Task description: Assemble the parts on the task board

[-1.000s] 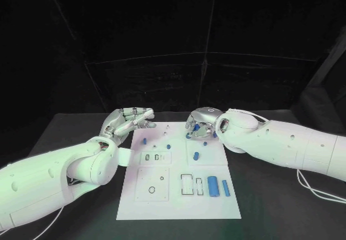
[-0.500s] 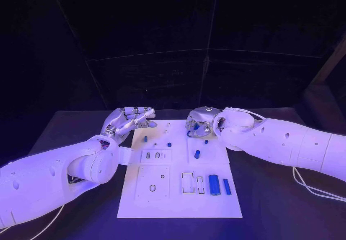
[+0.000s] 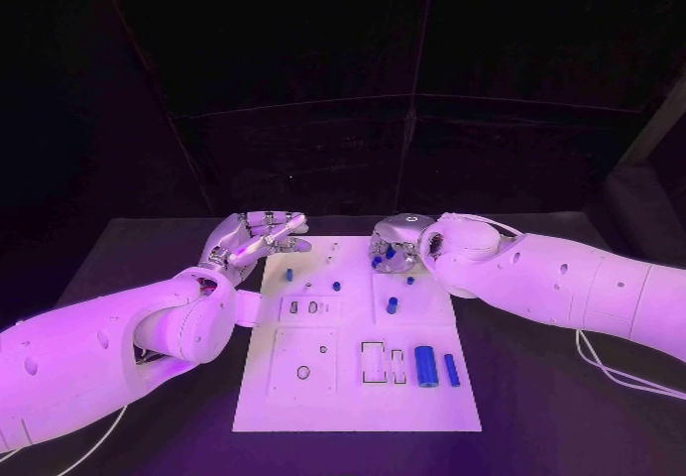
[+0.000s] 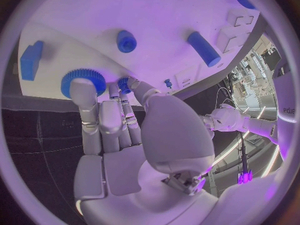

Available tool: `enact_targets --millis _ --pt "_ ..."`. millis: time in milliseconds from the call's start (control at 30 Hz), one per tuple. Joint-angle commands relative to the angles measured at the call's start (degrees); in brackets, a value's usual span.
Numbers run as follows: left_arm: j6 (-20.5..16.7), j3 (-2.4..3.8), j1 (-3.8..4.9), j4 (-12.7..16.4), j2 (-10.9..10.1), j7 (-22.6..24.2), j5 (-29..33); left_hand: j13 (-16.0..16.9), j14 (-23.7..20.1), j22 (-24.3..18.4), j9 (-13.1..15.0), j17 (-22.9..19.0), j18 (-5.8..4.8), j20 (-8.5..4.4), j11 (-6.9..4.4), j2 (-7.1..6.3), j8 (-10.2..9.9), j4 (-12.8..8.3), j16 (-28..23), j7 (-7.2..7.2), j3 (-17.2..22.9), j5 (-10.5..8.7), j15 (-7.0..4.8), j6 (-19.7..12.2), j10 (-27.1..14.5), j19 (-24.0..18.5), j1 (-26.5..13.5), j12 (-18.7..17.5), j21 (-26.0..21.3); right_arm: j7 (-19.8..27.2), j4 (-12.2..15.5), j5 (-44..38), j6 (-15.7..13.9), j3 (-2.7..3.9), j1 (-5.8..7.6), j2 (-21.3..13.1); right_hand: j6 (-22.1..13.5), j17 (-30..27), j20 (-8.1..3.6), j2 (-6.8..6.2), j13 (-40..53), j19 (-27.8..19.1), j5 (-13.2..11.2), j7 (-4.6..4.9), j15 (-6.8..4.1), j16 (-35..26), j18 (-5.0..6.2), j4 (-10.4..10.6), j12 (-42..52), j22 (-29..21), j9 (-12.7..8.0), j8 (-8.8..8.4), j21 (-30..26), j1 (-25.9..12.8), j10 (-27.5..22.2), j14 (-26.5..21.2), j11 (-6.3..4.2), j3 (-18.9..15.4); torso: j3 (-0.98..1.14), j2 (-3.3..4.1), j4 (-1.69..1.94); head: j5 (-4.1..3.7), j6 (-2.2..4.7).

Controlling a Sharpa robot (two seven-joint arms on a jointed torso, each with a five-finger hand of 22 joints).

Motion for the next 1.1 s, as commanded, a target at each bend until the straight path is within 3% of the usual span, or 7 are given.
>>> enact_targets --millis 33,300,467,633,867,1100 --pt "1.11 0.06 0.11 -0.02 -0.02 -0.20 -0.42 -0.08 0.38 -0.10 -0.05 0.09 0.36 0.01 0.02 0.15 -0.40 0.10 0.36 0.28 -0.19 -0.03 0.14 0.06 0.36 0.50 -0.51 -0.27 0.38 -0.39 -0.16 -0.49 2.10 0.02 0.12 0.17 0.85 0.33 0.17 -0.11 -0.02 0.18 0.20 -0.05 -0.17 0.60 -0.55 0.11 0.25 0.54 0.14 0.55 0.67 0.37 0.63 2.15 0.13 0.66 0.01 0.08 -0.02 0.11 -0.03" --pt "1.44 0.06 0.13 -0.20 0.10 -1.14 -0.42 -0.09 0.36 -0.14 -0.05 0.19 0.35 0.01 0.06 0.38 -0.48 0.17 0.33 0.33 -0.17 -0.04 0.17 0.01 0.31 0.54 -0.66 -0.40 0.35 -0.16 -0.38 -0.43 1.59 0.01 0.11 0.55 2.65 1.64 0.06 0.47 0.06 0.39 0.26 -0.47 -0.44 1.93 -0.82 0.33 0.43 3.09 0.32 1.23 2.81 0.88 1.86 2.21 -0.25 1.97 -0.03 0.16 0.07 0.07 -0.09" --pt "1.51 0.06 0.14 -0.20 0.04 -1.32 -0.42 -0.09 0.36 -0.15 -0.05 0.21 0.34 0.01 0.07 0.45 -0.50 0.17 0.32 0.34 -0.14 -0.03 0.17 0.00 0.30 0.54 -0.66 -0.44 0.35 0.01 -0.41 -0.43 -1.74 0.01 0.11 0.45 4.58 2.60 -0.26 1.67 0.29 0.84 -0.45 -0.82 -0.87 2.94 -1.12 0.18 0.80 5.56 0.57 2.00 4.81 1.81 3.59 2.29 -0.75 3.66 -0.01 0.14 0.02 0.06 -0.18" --pt "1.61 0.06 0.15 -0.20 -0.02 -1.42 -0.42 -0.09 0.35 -0.17 -0.05 0.26 0.34 0.01 0.07 0.58 -0.53 0.16 0.31 0.35 -0.10 -0.03 0.18 -0.01 0.30 0.56 -0.65 -0.49 0.33 0.45 0.40 -0.30 -7.62 0.02 0.10 -0.06 6.01 3.25 -0.59 2.34 0.60 1.54 -0.38 -0.98 -1.22 3.67 -1.55 -0.33 1.15 8.51 0.83 2.56 7.01 2.68 5.13 2.34 -1.12 5.03 0.02 0.18 -0.02 0.17 0.04" --pt "1.65 0.06 0.20 -0.24 -0.11 -1.48 -0.42 -0.09 0.33 -0.20 -0.05 0.33 0.34 0.01 0.07 0.76 -0.58 0.10 0.28 0.35 -0.01 -0.01 0.19 -0.01 0.30 0.58 -0.59 -0.56 0.31 0.48 2.23 1.25 -13.45 0.07 0.11 -0.35 6.07 3.24 -0.68 2.02 0.62 1.54 -0.87 -0.85 -1.17 3.87 -1.68 -0.78 0.77 9.37 0.81 2.39 7.80 2.88 5.20 2.24 -1.06 5.79 -0.05 0.20 0.06 0.22 0.54" --pt "1.84 0.06 0.24 -0.30 0.08 -1.48 -0.42 -0.09 0.20 -0.25 -0.05 0.37 0.32 0.02 0.09 0.84 -0.62 0.00 0.20 0.36 0.04 -0.02 0.22 -0.03 0.29 0.53 -0.50 -0.64 0.25 0.33 -0.51 2.13 -15.22 0.09 0.13 2.61 5.64 3.32 -0.54 1.41 0.55 1.35 -1.19 -0.70 -0.98 4.10 -1.75 -0.73 0.18 9.90 0.67 1.94 8.31 2.36 4.77 2.16 -0.84 6.10 -0.04 0.32 0.23 0.20 0.77"
